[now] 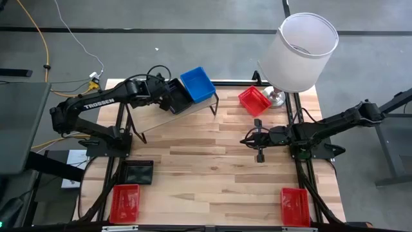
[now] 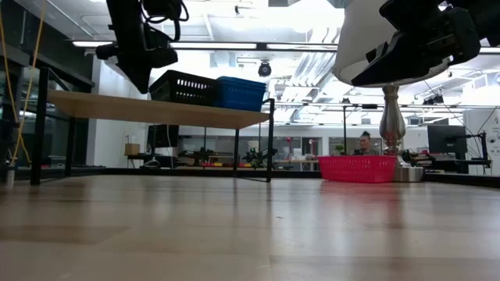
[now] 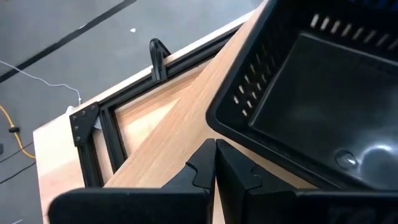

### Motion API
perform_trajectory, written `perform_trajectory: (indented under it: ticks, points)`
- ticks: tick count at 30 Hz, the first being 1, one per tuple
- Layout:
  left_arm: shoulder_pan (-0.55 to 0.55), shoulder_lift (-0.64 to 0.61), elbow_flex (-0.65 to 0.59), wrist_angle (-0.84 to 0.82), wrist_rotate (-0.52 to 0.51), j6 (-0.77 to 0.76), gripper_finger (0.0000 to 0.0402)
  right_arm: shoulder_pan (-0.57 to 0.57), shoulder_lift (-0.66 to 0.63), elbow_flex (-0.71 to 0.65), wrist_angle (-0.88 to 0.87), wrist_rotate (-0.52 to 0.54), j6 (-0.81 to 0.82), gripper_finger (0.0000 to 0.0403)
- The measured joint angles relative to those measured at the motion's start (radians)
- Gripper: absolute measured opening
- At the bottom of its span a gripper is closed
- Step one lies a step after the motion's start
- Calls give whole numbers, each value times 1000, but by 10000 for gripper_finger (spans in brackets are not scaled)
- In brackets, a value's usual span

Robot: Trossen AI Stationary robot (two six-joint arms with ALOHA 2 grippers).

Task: Stack baskets on shelf by color
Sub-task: Stack the right black bin on top of the other black bin on the shelf, then stack the black bin on top of the other black bin on the shelf

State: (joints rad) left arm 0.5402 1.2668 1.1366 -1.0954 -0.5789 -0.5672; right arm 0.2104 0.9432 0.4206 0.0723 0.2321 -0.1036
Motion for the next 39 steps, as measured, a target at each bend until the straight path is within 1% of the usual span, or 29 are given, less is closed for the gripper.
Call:
perform_trajectory:
  ticks: [5,12,19,21,27,31,34,37,39]
  points:
    - [16,0,0,9,-9,-3,0,0,0,0,0,0,0,0]
    - [30,0,0,78,-8,2,0,0,0,0,0,0,0,0]
    - [30,0,0,136,-27,38,0,0,0,0,0,0,0,0]
    - [30,0,0,142,-41,41,0,0,0,0,0,0,0,0]
    - [30,-8,0,138,-36,100,0,0,0,0,0,0,0,0]
    - [29,-65,0,100,-30,108,0,0,0,0,0,0,0,0]
    - [16,-132,0,88,39,108,0,0,0,0,0,0,0,0]
    - [-42,-207,0,89,122,107,0,0,0,0,0,0,0,0]
    - [-110,-250,0,90,131,94,0,0,0,0,0,0,0,0]
